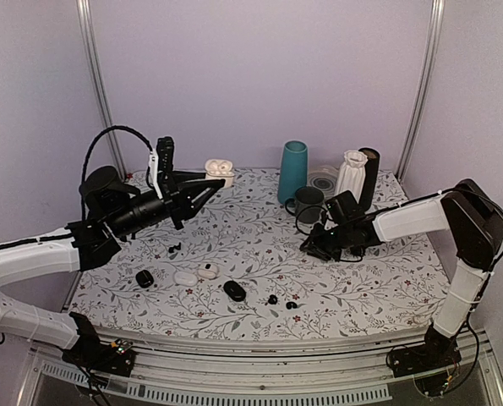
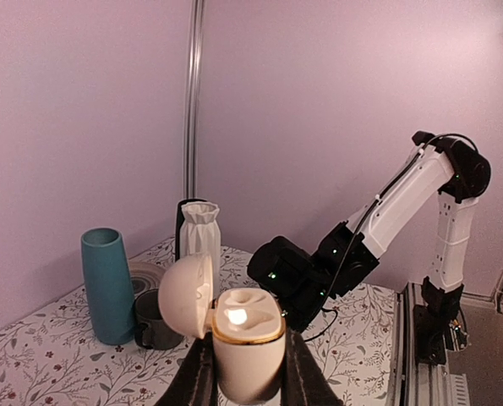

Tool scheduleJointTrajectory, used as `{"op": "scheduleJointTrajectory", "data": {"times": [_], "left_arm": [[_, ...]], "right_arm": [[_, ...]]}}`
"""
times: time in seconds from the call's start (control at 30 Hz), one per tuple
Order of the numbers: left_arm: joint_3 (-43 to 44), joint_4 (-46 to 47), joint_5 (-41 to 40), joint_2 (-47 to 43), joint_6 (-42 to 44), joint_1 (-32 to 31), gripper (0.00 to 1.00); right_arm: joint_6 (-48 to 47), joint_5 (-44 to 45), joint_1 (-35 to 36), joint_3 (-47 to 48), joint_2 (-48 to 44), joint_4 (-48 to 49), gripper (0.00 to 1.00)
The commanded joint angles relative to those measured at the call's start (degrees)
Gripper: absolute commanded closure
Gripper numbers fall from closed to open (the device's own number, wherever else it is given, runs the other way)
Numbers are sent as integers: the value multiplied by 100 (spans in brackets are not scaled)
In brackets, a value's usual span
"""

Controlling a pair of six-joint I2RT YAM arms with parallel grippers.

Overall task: Insert the wireless bluetooth earbuds into the charging case
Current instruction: Adjust the right earbud at the center of the board, then pick up the right earbud from the center of the board.

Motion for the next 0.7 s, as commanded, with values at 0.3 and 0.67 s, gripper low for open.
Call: {"op": "scheduleJointTrajectory", "data": {"times": [0.3,0.67], "left_arm": [[-136,12,-92,-240,10,106,100],[-174,-4,-116,-308,5,116,100]], "right_arm": [[103,284,10,72,332,-24,70],[-67,342,-81,345,560,-119,71]]}}
